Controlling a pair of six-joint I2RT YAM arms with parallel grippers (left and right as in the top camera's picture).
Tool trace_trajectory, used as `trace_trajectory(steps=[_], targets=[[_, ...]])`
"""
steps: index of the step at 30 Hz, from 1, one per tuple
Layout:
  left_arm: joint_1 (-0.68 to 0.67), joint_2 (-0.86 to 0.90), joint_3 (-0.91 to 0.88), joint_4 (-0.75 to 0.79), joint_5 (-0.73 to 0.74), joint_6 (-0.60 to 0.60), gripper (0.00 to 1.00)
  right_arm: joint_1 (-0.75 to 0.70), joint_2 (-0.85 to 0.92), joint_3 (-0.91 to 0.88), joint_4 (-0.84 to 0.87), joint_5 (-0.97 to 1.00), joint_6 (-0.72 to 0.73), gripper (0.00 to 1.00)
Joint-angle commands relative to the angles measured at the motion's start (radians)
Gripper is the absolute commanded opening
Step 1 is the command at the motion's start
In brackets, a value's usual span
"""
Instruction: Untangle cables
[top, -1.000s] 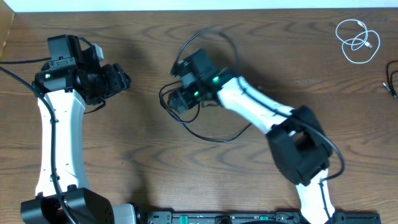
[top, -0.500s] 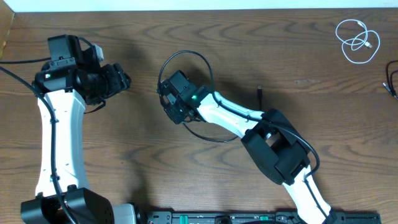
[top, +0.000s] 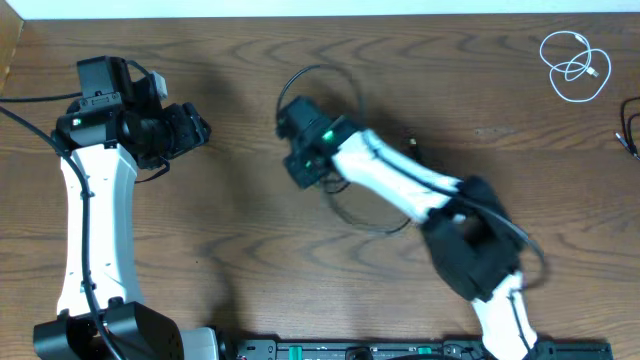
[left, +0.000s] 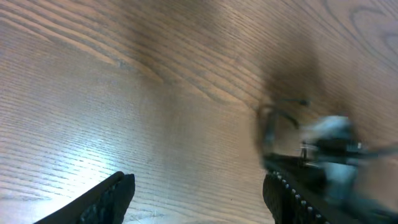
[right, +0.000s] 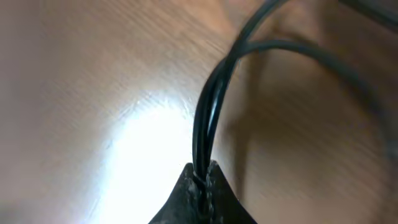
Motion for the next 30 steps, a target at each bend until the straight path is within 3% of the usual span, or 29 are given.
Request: trace_trajectory(steps=[1, 5, 10, 16, 19, 26, 30], targets=[[0.004, 0.001, 0.011, -0.006, -0.014, 0.024, 0.71, -0.079, -0.200, 0.049, -0.105, -0.032, 0.045, 0.01], [0.004, 0.001, 0.011, -0.006, -0.014, 0.024, 0.71, -0.204, -0.274, 0.049, -0.275, -0.032, 0.045, 0.01], [0.004, 0.001, 0.011, -0.006, -0.014, 0.024, 0.71, -0.426, -0.359, 0.049, -0.348, -0.071, 0.045, 0.01], [0.004, 0.001, 0.011, -0.006, -0.014, 0.024, 0.71, -0.893, -0.571, 0.076, -0.345, -0.159, 0.045, 0.01], [0.004, 0.001, 0.011, -0.006, -0.014, 0.024, 0.71, -1.044, -0.607, 0.102, -0.354, -0.163, 0.060, 0.01], [0.004, 0.001, 0.011, -0.001, -0.014, 0.024, 0.71, -1.292, -0.613, 0.218, -0.389, -0.150, 0.061, 0.01], [0.004, 0.001, 0.011, 0.005, -0.013, 0.024, 0.71, -1.359, -0.610, 0.235, -0.388, -0.002, 0.098, 0.01]])
